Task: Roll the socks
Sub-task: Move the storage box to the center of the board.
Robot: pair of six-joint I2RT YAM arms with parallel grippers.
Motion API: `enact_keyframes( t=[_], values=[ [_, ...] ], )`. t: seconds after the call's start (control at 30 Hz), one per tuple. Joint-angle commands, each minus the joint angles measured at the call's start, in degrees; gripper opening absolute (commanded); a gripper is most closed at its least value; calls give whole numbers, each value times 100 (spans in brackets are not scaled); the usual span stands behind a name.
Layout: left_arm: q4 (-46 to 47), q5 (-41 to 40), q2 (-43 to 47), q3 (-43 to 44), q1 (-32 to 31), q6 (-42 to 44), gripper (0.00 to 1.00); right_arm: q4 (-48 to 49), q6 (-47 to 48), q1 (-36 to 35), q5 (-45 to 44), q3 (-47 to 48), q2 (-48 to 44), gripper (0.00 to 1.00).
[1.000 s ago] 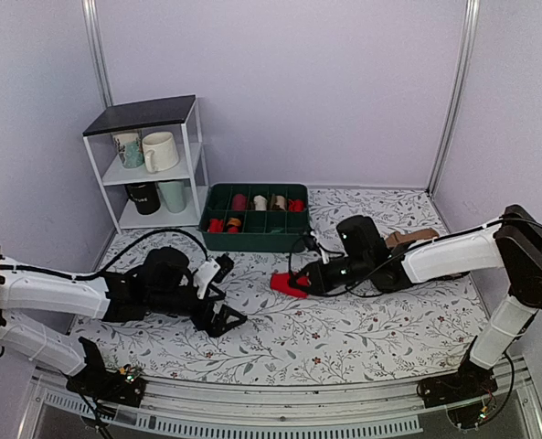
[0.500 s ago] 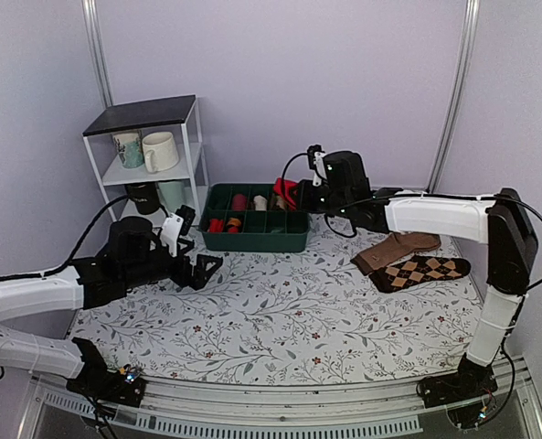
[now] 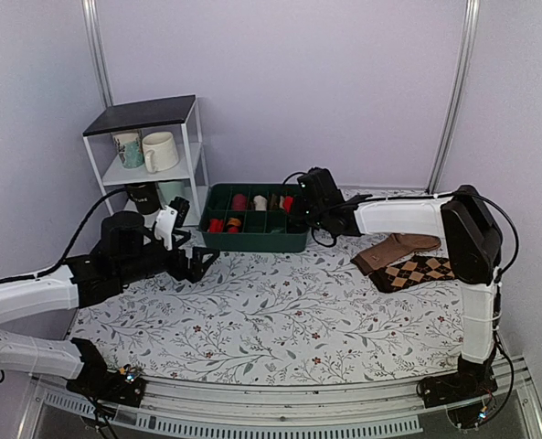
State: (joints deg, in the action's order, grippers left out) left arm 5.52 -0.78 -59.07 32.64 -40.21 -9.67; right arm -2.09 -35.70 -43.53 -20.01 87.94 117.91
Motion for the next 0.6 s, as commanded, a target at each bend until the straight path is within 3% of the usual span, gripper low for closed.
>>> enact_keyframes(
  t=[0.0, 0.57],
  values=[
    [22, -118, 198, -97, 74, 160, 99, -285, -452, -52, -269, 235, 363, 0],
    [132, 238, 358, -156, 75, -50, 99, -1169, -957, -197, -919, 724, 1048, 0]
  ],
)
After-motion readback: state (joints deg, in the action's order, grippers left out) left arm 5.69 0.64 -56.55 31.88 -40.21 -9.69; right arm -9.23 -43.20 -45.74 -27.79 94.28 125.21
